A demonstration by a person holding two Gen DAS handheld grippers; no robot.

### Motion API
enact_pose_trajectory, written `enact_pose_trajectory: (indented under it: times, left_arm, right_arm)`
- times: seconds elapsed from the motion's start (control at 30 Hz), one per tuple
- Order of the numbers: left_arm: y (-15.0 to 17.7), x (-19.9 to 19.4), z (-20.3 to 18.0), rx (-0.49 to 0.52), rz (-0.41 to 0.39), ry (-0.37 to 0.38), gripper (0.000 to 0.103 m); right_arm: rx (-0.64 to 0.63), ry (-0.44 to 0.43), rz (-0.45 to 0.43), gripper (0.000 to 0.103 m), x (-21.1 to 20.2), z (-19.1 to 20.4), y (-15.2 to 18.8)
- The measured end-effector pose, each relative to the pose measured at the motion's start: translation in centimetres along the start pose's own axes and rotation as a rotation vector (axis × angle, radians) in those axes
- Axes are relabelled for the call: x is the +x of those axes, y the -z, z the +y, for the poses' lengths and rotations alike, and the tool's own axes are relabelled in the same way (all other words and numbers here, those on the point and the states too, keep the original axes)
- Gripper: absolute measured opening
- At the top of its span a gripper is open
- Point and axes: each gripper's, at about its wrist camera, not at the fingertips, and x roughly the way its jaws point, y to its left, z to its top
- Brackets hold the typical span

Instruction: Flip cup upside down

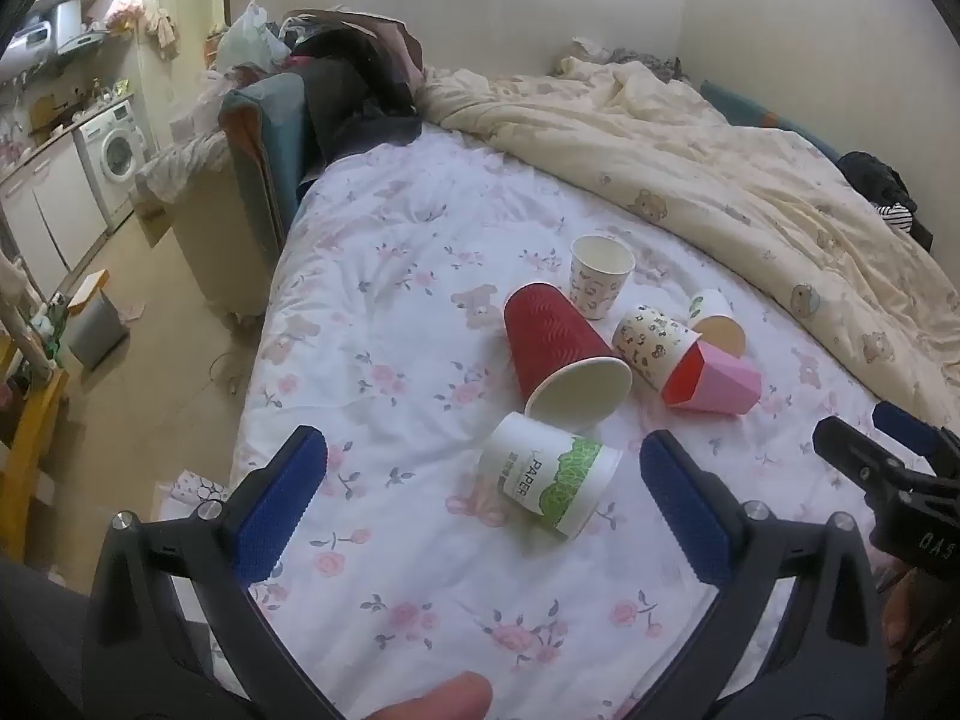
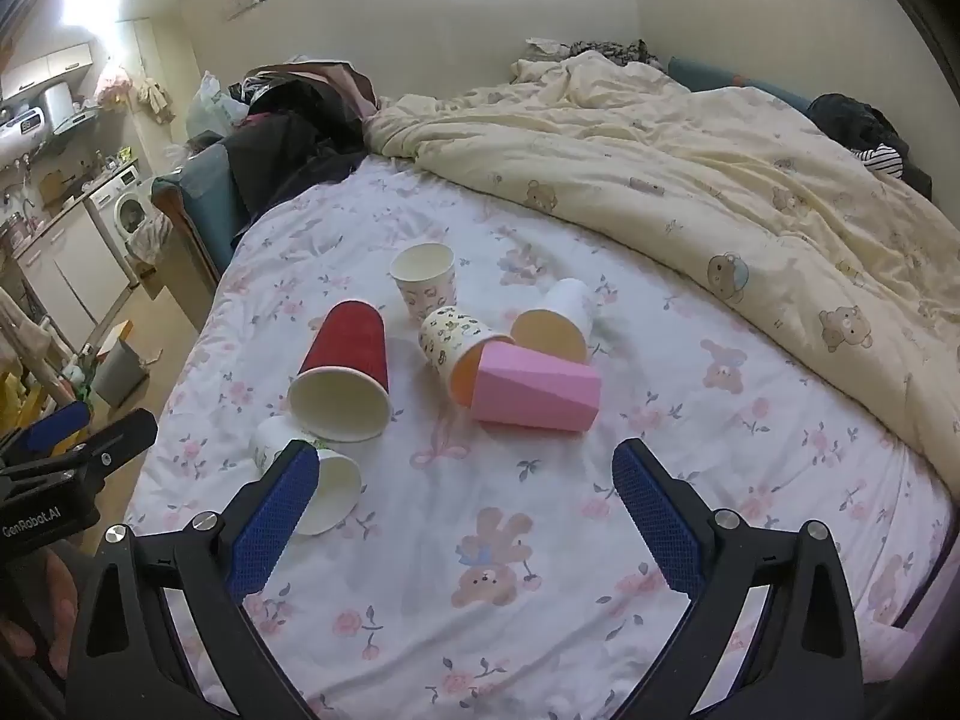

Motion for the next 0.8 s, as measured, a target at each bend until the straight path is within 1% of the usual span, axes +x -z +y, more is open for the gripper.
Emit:
enact_pose_trajectory:
  times: [0.17,0.37,0.43,0.6,0.63,0.67,0.73,0.8]
  left_arm:
    - [0.09,0.24,-0.45,0.023,-0.015,-0.018,0.103]
    - [0.05,0.21,-0.15,0.005,-0.022,-0.013,0.103]
    - [0.17,0.17,-0.03,0.001,-0.021,-0.013,0.103]
    - [0.19,-0.01,0.13,-0.002,-0.017,-0.01,0.103]
    - [0.2,0.03,0.14,-0.002,-0.018,-0.011,0.103]
    - [0.21,0.05,0.13,-0.004,-0.015,-0.01,0.103]
    - [0.18,0.09,0.14,-0.005,-0.013,-0.01,0.103]
    - [0.19,0.05,0.15,-0.005,-0.012,-0.013,0.103]
  right_arm:
    - [-0.003,-0.004,0.003,0.101,-0.2,0.59,0.07]
    - [-0.021,-0.008,0.009,0.101,0.21,0.64,-0.02]
    - [-0.024,-0.009,-0.02,0.101,0.05,0.99,0.16]
    - [-0.017,-0.013,-0.002,0.101,0.16,0.87,0.13]
    - [-0.022,-0.011,-0.008,0.101,0.18,0.86,0.08]
    - [-0.031,-0.008,-0.031,0.101,0.07,0.77,0.09]
    - [-0.029,-0.011,-0.029,0.101,0.03,0.79,0.13]
    - [-0.029,-0.003,0.01,0.101,0.14,0.84,0.14]
